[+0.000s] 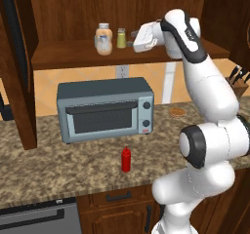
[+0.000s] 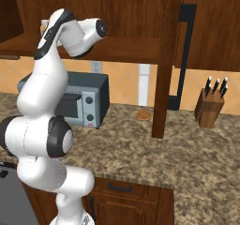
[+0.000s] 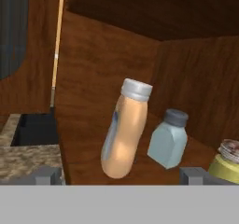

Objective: Put the shaker and condiment bottle from the counter next to their counterparts in the cabinet.

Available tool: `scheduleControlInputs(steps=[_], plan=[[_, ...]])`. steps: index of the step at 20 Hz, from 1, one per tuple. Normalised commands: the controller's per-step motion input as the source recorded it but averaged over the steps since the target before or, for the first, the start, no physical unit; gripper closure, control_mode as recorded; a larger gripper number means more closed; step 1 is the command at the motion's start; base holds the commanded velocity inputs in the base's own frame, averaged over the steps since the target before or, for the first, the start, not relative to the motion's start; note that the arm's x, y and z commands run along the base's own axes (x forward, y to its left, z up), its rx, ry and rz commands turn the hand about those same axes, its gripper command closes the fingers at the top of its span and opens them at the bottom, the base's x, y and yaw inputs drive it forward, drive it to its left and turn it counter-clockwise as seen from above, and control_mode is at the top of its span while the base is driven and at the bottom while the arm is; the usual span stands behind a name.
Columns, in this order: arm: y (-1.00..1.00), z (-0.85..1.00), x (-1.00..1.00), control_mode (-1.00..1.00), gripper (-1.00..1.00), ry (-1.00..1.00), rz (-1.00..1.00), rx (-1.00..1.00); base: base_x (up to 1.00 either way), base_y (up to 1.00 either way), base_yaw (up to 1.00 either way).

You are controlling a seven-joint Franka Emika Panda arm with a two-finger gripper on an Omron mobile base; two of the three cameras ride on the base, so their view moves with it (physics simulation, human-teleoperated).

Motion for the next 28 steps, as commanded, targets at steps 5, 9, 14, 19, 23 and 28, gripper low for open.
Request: scheduleControlInputs(steps=[5, 9, 14, 19, 23, 28], plan=[[-0.11, -0.05, -1.0, -1.0, -1.0, -0.07, -0.01, 0.0, 0.0, 0.0, 0.0], [-0.21, -0.02, -1.0, -1.0, -1.0, -0.09, -0.1, 0.03, 0.0, 0.0, 0.0], [-0.25, -0.09, -1.0, -1.0, -1.0, -0.1, -0.15, 0.04, 0.0, 0.0, 0.0], [-0.21, -0.36, -1.0, -1.0, -1.0, -0.12, -0.18, 0.01, 0.0, 0.0, 0.0], [-0.26, -0.91, -1.0, -1.0, -1.0, -0.15, -0.06, -0.05, 0.0, 0.0, 0.0], [-0.38, -1.0, -1.0, -1.0, -1.0, -0.12, 0.0, -0.1, 0.0, 0.0, 0.0]])
